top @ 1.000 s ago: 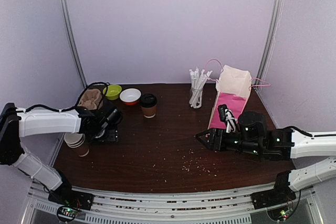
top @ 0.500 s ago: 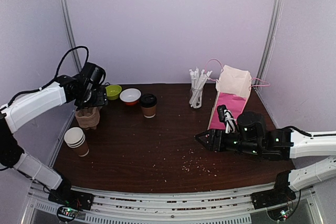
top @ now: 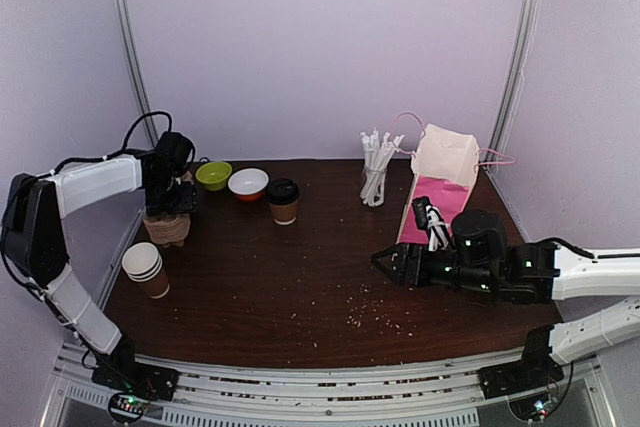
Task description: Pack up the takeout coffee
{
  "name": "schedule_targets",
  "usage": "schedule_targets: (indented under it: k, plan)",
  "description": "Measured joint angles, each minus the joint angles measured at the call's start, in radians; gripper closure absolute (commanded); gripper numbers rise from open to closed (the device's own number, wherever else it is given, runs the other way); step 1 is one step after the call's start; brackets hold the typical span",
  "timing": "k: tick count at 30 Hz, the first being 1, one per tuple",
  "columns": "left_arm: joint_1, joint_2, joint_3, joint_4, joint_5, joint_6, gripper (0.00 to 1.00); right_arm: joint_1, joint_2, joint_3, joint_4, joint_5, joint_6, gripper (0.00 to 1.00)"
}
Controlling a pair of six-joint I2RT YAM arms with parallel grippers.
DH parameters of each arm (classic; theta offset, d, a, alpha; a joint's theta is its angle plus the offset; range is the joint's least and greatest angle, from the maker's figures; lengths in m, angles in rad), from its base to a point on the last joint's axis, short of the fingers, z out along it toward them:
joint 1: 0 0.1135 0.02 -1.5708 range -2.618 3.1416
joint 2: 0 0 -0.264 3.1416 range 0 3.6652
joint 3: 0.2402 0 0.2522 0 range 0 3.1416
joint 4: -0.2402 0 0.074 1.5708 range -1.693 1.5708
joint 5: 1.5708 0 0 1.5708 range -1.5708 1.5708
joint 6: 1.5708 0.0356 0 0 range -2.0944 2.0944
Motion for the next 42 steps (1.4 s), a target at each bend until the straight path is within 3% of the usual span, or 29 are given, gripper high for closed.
schedule_targets:
  k: [5,11,17,22,33,42]
  plan:
    - [0.027,0.064,0.000,0.027,0.003,0.021,0.30,0.000,0.000,0.011,-0.003,-0.004,0.000,0.27]
    - [0.048,0.114,0.000,0.053,0.006,0.045,0.46,0.000,0.000,0.011,-0.007,-0.007,0.000,0.27]
    - [0.048,0.122,0.000,0.067,0.020,0.065,0.72,0.000,0.000,0.011,-0.011,-0.012,0.000,0.27]
    - [0.047,0.115,-0.008,0.083,0.027,0.088,1.00,0.000,0.000,0.011,-0.021,-0.012,0.000,0.27]
    - [0.029,-0.014,-0.093,0.043,0.082,0.097,1.00,0.000,0.000,0.012,-0.021,-0.011,0.000,0.27]
    - [-0.171,-0.130,-0.065,-0.032,0.083,0.092,1.00,0.000,0.000,0.038,-0.030,-0.011,0.000,0.27]
